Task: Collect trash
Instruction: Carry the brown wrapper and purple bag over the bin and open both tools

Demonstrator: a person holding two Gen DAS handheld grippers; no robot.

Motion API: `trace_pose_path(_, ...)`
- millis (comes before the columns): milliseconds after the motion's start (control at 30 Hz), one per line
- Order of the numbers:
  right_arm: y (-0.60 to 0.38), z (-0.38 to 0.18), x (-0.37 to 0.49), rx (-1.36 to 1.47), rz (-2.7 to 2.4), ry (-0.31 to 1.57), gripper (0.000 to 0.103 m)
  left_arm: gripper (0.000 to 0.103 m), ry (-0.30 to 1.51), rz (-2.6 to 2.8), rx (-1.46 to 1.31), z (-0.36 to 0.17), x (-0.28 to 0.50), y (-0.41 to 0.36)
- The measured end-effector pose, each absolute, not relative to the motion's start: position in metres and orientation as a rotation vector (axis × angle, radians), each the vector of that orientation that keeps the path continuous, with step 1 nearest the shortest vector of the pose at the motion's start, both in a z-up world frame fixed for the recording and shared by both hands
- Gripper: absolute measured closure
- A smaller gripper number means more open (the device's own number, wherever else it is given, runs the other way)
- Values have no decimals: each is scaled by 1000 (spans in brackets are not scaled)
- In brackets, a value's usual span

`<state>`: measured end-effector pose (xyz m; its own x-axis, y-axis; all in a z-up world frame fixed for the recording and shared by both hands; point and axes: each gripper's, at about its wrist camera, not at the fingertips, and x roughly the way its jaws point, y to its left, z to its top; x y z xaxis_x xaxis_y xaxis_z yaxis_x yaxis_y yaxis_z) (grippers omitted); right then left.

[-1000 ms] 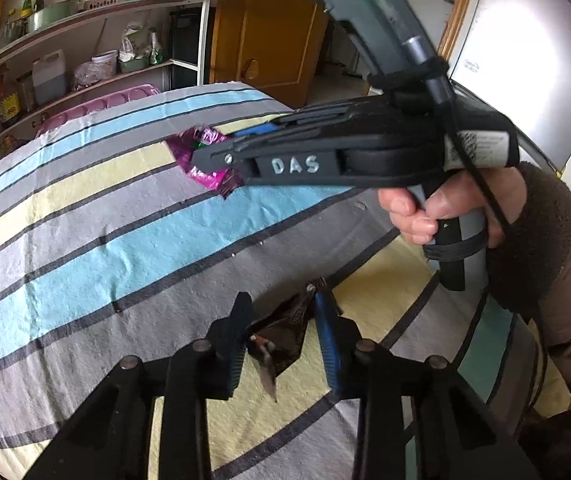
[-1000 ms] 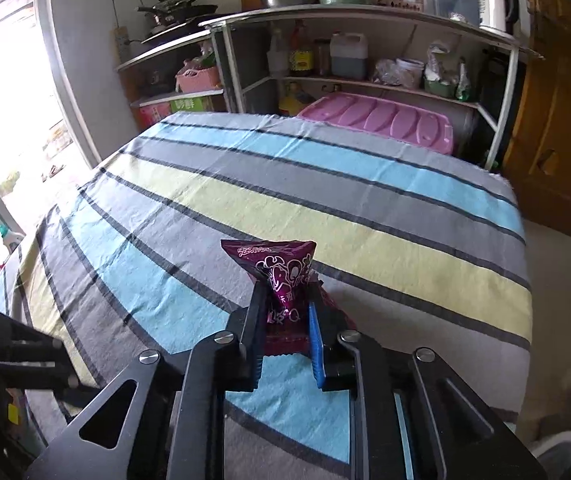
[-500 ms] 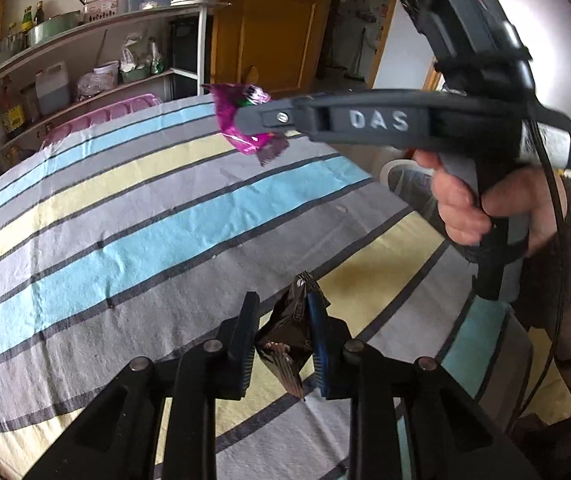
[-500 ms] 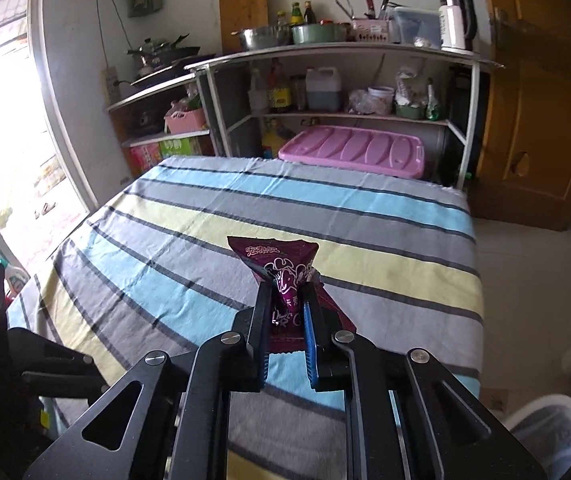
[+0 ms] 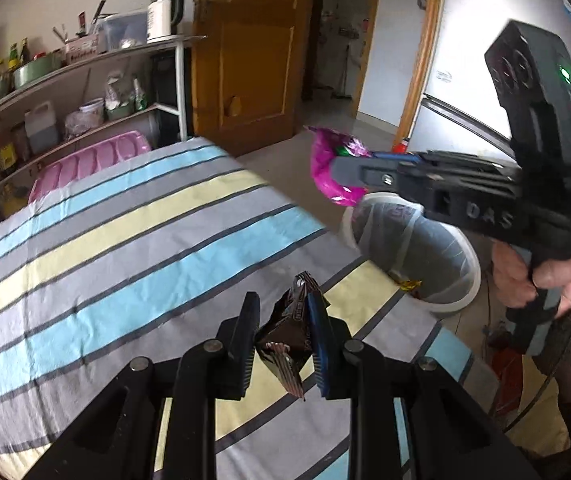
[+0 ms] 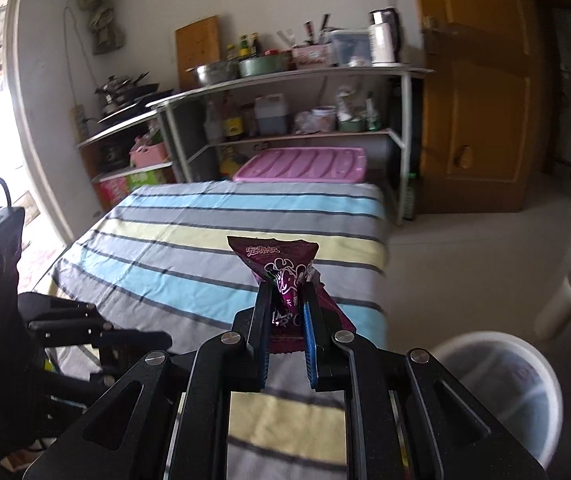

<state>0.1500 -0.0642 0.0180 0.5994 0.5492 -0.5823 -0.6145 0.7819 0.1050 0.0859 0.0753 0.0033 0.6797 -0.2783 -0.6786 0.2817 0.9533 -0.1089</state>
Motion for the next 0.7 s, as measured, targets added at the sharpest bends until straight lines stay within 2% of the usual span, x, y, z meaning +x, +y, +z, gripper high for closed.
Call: trace_pose_path(700, -224, 17, 125, 1, 372, 641, 89, 78, 709, -492, 127, 28, 125, -57)
